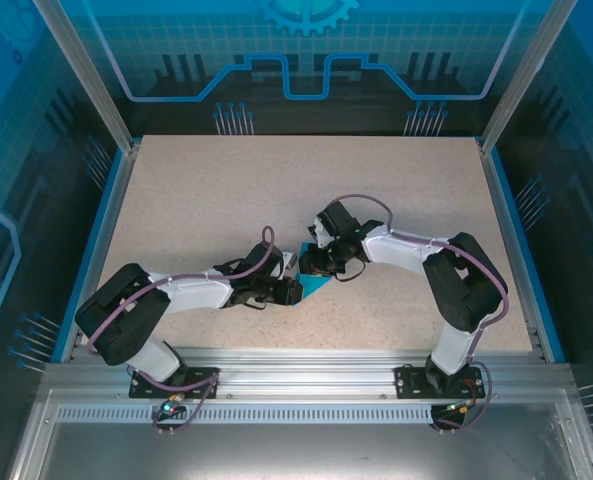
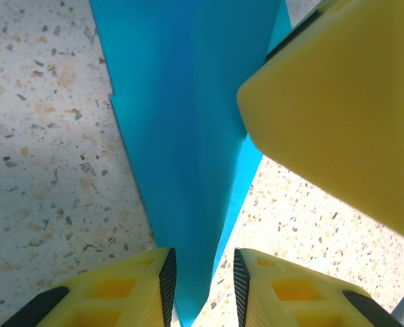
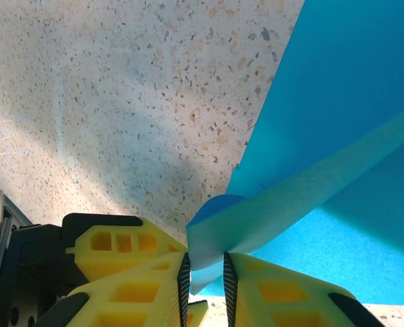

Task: Fold a paper plane with a square sheet of paper (pick it up from the middle)
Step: Fourth fold the wing at the center of the table.

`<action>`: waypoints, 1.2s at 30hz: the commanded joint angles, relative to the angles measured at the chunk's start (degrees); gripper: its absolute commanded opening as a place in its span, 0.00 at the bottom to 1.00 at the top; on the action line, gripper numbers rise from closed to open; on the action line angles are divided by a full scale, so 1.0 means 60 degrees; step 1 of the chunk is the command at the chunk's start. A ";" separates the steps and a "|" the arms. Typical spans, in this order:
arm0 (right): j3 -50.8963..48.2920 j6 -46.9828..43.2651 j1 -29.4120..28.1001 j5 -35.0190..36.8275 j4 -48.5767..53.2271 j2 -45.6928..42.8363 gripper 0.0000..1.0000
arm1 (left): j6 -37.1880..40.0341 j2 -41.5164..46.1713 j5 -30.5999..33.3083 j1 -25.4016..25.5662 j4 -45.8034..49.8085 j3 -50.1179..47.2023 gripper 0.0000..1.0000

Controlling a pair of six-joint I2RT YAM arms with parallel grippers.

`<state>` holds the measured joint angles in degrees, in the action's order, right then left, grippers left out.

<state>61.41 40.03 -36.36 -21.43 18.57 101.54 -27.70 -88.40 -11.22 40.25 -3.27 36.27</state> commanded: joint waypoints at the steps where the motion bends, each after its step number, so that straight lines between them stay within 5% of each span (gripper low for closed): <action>1: 0.0251 0.0007 0.0010 -0.0001 0.0207 0.0193 0.23 | 0.0345 0.0114 0.0257 0.0020 0.0318 -0.0054 0.32; 9: 0.0301 0.0037 0.0010 -0.0018 0.0206 0.0291 0.23 | 0.0516 -0.0074 0.0402 0.0030 0.0382 -0.0011 0.24; 28: 0.0400 0.0023 0.0006 -0.0046 0.0231 0.0352 0.23 | 0.0572 -0.0368 0.0312 0.0107 0.0340 0.0056 0.32; 36: 0.0475 -0.0033 0.0006 -0.0032 0.0298 0.0456 0.23 | 0.0531 -0.0355 0.0391 0.0118 0.0295 0.0048 0.23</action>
<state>62.74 40.03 -36.36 -21.43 18.92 102.89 -25.34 -89.69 -9.04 40.51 -2.44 36.27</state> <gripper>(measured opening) 0.228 0.232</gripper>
